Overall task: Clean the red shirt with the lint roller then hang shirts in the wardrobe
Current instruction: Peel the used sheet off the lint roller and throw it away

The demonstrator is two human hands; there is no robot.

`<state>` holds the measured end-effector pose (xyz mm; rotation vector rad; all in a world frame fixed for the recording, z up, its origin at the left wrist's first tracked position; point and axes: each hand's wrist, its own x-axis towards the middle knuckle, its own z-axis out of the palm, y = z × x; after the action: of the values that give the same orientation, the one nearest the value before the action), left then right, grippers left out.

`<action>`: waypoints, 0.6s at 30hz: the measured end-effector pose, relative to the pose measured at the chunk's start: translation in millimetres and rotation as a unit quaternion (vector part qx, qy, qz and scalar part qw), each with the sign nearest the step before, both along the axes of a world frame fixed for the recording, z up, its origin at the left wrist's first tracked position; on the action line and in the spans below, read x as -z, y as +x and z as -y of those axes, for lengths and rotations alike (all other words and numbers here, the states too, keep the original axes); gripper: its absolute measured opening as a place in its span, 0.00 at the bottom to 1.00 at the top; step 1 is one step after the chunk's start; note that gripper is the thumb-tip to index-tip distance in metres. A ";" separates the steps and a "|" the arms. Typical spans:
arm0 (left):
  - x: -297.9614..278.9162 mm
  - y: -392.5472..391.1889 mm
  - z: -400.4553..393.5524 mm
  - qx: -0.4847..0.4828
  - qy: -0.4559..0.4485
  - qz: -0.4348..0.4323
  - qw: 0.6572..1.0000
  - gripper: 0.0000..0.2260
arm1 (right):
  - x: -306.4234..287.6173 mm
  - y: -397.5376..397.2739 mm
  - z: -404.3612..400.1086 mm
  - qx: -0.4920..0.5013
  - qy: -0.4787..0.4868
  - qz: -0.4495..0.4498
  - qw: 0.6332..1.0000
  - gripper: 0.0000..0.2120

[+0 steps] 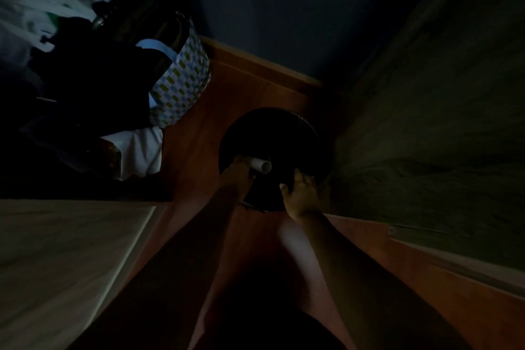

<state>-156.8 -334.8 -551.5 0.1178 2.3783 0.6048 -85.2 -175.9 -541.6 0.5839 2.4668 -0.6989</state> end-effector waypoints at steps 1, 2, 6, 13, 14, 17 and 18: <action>-9.2 5.2 3.3 0.002 -0.002 -0.008 1.000 0.22 | -5.8 1.2 2.6 -0.007 0.001 0.000 1.000 0.31; -18.7 11.2 8.1 0.010 -0.007 -0.022 1.000 0.22 | -13.5 3.0 5.7 -0.012 0.001 0.000 1.000 0.31; -83.5 21.1 36.3 0.024 0.003 -0.119 0.993 0.19 | -72.3 7.1 20.8 -0.021 0.008 0.019 1.000 0.31; -302.5 31.1 58.8 0.055 -0.142 -0.253 0.955 0.37 | -254.1 7.8 67.2 -0.028 -0.021 0.009 0.999 0.29; -334.6 36.2 59.5 0.053 -0.157 -0.241 0.956 0.37 | -283.9 6.6 72.2 -0.031 -0.029 -0.001 0.999 0.29; -415.3 31.5 63.9 0.047 -0.196 -0.213 0.956 0.29 | -373.7 4.1 73.9 -0.046 -0.028 -0.057 0.997 0.29; -436.3 28.7 63.4 0.041 -0.189 -0.238 0.952 0.27 | -401.4 5.1 70.2 -0.049 -0.021 -0.089 0.995 0.29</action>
<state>-128.1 -398.2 -115.1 0.2102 2.8922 0.0691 -80.1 -246.2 -140.2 0.3954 2.6174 -0.7927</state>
